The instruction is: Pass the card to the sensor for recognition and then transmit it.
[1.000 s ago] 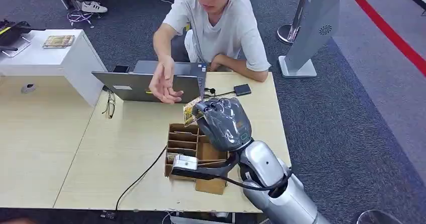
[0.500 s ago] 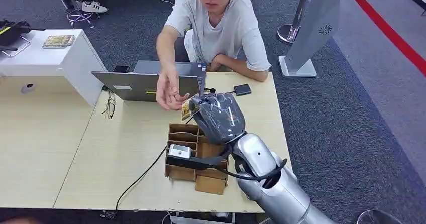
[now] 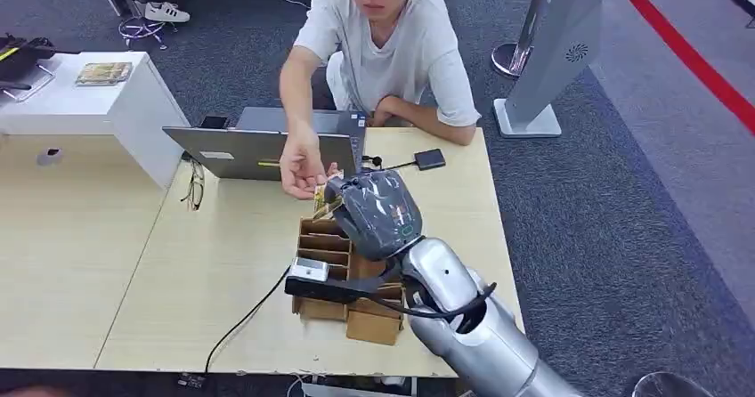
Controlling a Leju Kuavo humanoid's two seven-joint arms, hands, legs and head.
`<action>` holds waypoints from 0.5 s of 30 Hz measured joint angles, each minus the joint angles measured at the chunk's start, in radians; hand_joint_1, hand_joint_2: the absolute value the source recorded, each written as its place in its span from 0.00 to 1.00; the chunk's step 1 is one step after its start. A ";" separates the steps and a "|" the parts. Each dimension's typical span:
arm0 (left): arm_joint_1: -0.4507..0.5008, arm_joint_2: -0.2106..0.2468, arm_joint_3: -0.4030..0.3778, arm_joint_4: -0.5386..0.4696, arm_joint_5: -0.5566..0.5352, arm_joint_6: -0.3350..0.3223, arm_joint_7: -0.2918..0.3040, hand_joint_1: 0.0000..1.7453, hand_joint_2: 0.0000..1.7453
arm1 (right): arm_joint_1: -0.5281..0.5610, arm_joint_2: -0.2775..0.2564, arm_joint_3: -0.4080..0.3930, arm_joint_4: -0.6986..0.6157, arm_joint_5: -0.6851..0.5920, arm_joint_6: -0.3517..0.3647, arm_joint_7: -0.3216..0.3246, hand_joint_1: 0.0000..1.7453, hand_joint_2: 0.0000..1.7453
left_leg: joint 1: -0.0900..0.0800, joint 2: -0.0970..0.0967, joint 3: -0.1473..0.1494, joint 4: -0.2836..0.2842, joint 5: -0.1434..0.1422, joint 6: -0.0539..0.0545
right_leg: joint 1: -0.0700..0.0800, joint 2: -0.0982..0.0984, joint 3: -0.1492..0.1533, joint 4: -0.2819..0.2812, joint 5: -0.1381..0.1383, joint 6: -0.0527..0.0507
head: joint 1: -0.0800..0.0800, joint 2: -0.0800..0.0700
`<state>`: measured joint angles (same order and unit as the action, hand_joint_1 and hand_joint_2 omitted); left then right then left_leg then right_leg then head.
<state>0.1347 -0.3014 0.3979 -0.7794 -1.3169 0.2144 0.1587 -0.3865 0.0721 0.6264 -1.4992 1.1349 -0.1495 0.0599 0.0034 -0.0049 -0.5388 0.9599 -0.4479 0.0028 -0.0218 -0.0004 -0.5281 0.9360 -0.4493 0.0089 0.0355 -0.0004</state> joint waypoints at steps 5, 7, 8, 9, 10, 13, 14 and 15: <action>-0.004 0.002 -0.008 0.005 0.005 0.001 0.003 0.00 0.00 | 0.000 0.005 0.005 0.009 0.000 0.000 -0.001 0.00 1.00 | 0.000 0.000 0.000 0.000 0.000 0.000 | 0.000 0.000 0.000 0.000 0.000 0.000 | 0.000 0.000; -0.004 0.002 -0.008 0.005 0.005 0.001 0.003 0.00 0.00 | 0.000 0.005 0.005 0.009 0.000 0.000 -0.001 0.00 1.00 | 0.000 0.000 0.000 0.000 0.000 0.000 | 0.000 0.000 0.000 0.000 0.000 0.000 | 0.000 0.000; -0.004 0.002 -0.008 0.005 0.005 0.001 0.003 0.00 0.00 | 0.000 0.005 0.005 0.009 0.000 0.000 -0.001 0.00 1.00 | 0.000 0.000 0.000 0.000 0.000 0.000 | 0.000 0.000 0.000 0.000 0.000 0.000 | 0.000 0.000; -0.004 0.002 -0.008 0.005 0.005 0.001 0.005 0.00 0.00 | 0.000 0.005 0.006 0.010 0.000 0.000 -0.001 0.00 1.00 | 0.000 0.000 0.000 0.000 0.000 0.000 | 0.000 0.000 0.000 0.000 0.000 0.000 | 0.000 0.000; -0.004 0.002 -0.008 0.006 0.005 0.001 0.005 0.00 0.00 | 0.000 0.005 0.006 0.010 0.000 0.000 -0.001 0.00 1.00 | 0.000 0.000 0.000 0.000 0.000 0.000 | 0.000 0.000 0.000 0.000 0.000 0.000 | 0.000 0.000; -0.004 0.002 -0.011 0.006 0.019 0.003 0.009 0.00 0.00 | 0.016 0.005 0.008 0.016 -0.011 -0.008 -0.009 0.00 0.00 | 0.000 0.000 0.000 0.000 0.000 0.000 | 0.000 0.000 0.000 0.000 0.000 0.000 | 0.000 0.000; -0.004 0.002 -0.011 0.006 0.022 0.004 0.009 0.00 0.00 | 0.024 0.005 0.008 0.016 -0.021 -0.014 -0.014 0.00 0.00 | 0.000 0.000 0.000 0.000 0.000 0.000 | 0.000 0.000 0.000 0.000 0.000 0.000 | 0.000 0.000; -0.004 0.002 -0.011 0.006 0.025 0.005 0.009 0.00 0.00 | 0.032 0.005 0.008 0.016 -0.030 -0.020 -0.021 0.00 0.00 | 0.000 0.000 0.000 0.000 0.000 0.000 | 0.000 0.000 0.000 0.000 0.000 0.000 | 0.000 0.000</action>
<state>0.1309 -0.2995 0.3864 -0.7732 -1.2917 0.2197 0.1675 -0.3546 0.0774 0.6348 -1.4831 1.1044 -0.1693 0.0393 0.0034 -0.0049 -0.5388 0.9599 -0.4480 0.0028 -0.0218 -0.0004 -0.5282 0.9359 -0.4493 0.0089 0.0355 -0.0004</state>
